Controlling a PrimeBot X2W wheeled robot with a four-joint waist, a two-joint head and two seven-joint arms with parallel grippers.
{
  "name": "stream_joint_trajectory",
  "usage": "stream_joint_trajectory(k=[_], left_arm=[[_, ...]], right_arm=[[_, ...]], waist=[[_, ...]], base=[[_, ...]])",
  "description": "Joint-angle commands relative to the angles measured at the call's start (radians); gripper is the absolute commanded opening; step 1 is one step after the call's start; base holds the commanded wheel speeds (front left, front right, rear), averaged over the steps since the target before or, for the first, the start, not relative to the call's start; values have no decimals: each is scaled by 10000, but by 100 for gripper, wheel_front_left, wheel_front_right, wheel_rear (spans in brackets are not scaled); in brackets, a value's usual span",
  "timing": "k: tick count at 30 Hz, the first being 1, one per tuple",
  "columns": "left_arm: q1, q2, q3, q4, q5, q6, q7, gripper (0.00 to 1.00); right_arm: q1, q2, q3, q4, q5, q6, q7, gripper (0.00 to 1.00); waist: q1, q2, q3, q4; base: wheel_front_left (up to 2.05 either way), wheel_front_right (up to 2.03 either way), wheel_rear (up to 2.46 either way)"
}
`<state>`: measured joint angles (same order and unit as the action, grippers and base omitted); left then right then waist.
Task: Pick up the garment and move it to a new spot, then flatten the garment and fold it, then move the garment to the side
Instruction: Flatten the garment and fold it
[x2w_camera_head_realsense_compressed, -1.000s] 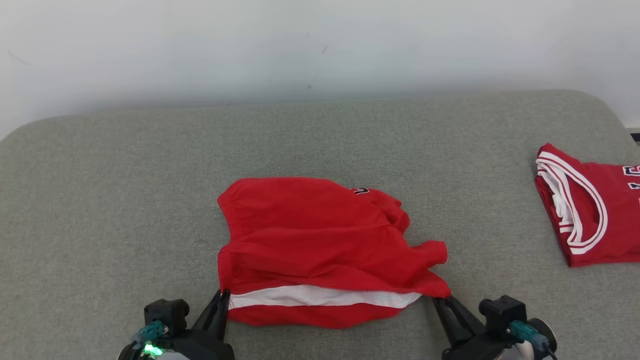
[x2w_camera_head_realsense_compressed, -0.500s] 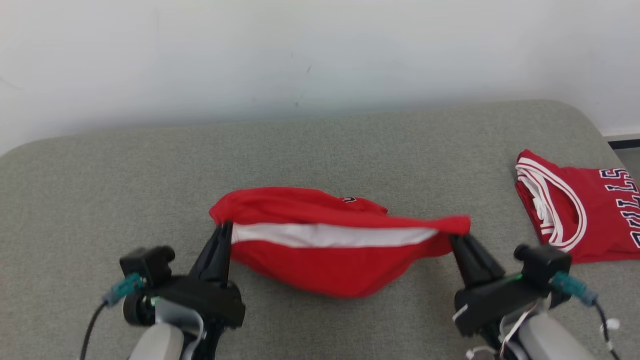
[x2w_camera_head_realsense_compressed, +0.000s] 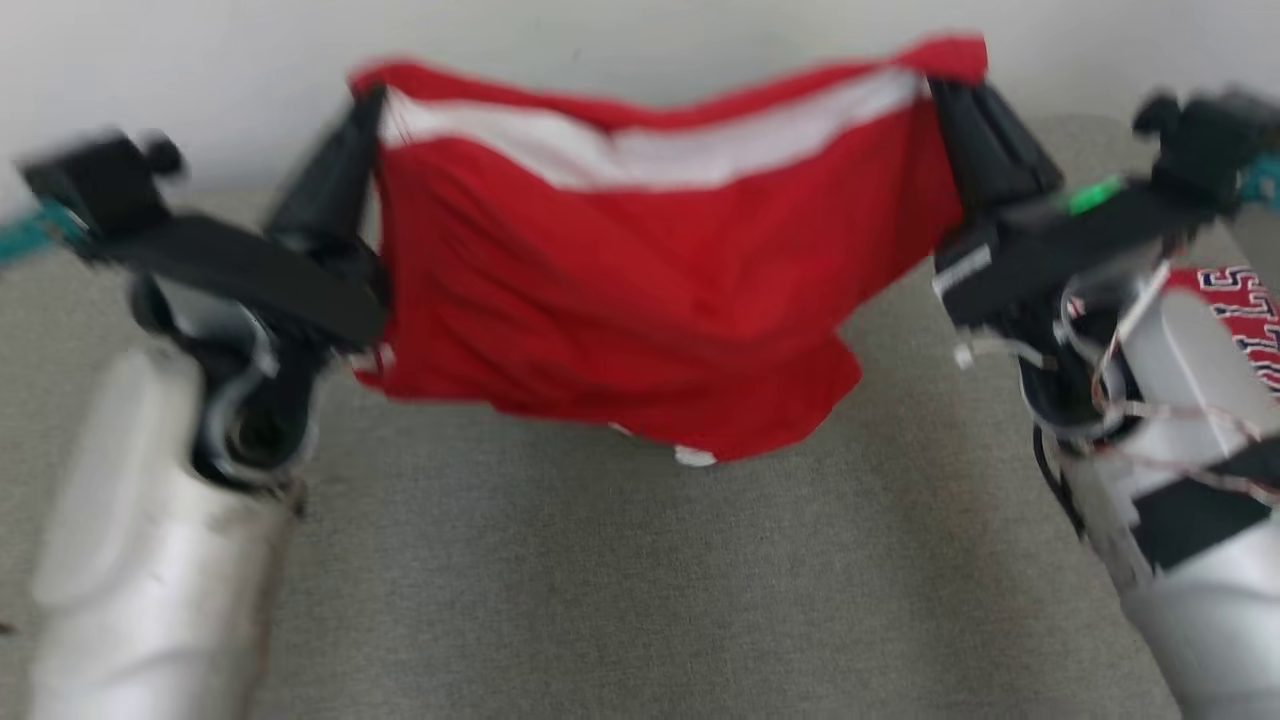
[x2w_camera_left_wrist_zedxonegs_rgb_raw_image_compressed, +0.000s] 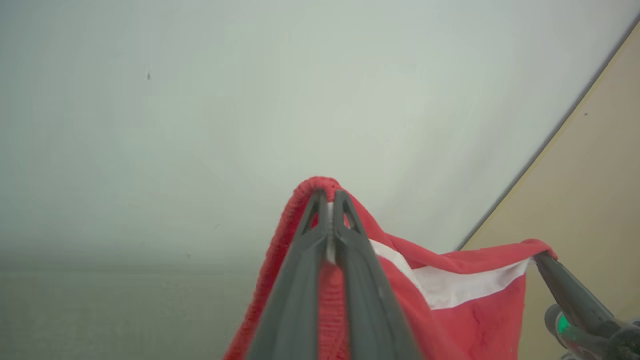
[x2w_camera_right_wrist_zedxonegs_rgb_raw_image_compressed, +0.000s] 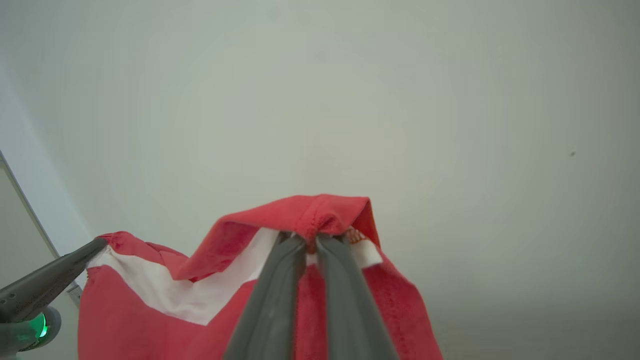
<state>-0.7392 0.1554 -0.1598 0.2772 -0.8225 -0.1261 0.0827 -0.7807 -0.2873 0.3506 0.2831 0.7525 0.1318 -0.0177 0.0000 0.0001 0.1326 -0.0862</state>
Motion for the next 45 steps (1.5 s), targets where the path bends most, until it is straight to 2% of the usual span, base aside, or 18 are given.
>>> stream_joint_trajectory(k=[1,5,11,15,19,25,29,34,35,37,42,45], left_arm=[[-503,147,151,-4,-198,43,157,0],[-2160,545,583,91,-387,239,562,0],[-4428,648,1200,287,-469,518,80,0],[-5496,629,1578,540,-565,364,-754,0],[-5776,703,1745,782,-819,152,-1346,0],[-4625,746,1427,1242,-1106,-17,-2035,0],[-3353,710,644,785,-1604,-41,-2397,0],[-1309,899,-299,-106,-2561,-37,-2739,0],[-1309,899,-299,-106,-2561,-37,-2739,0],[-465,932,-512,-497,-2914,-37,-2899,0],[1726,1042,-1033,-1301,-3698,-37,-3028,0],[2849,1233,-1422,-1494,-3768,-36,-2981,0]], right_arm=[[-569,142,-45,228,69,-22,176,0],[-2747,605,-515,1340,-12,-20,355,0],[-5778,979,-1614,3015,-906,-22,-667,0],[-7069,1187,-2177,3653,-1537,-25,-1857,0],[-7417,1435,-2284,4039,-2003,-30,-2329,0],[-6437,1336,-1108,4460,-2284,-30,-2421,0],[-5528,857,-139,4276,-2006,-24,-2450,0],[-4048,-113,1069,3274,-929,-22,-2109,0],[-4048,-113,1069,3274,-929,-22,-2109,0],[-3287,-678,1348,2676,-391,-22,-1743,0],[-1079,-1908,1445,1197,536,-22,-707,0],[271,-2549,1076,539,715,-24,6,0]], waist=[[0,-1,1193,-522],[0,-1,2416,-700],[0,-1,3749,-710],[0,-1,4126,-673],[0,-1,4271,-685],[0,-1,4355,-666],[0,-1,4097,-554],[0,-1,3324,-251],[0,-1,3324,-251],[0,-1,2907,-105],[0,-1,1862,200],[0,-1,1327,324]], base=[[0,0,0],[0,0,0],[0,0,0],[0,0,0],[0,0,0],[0,0,0],[0,0,0],[0,0,0],[0,0,0],[0,0,0],[0,0,0],[0,0,0]])
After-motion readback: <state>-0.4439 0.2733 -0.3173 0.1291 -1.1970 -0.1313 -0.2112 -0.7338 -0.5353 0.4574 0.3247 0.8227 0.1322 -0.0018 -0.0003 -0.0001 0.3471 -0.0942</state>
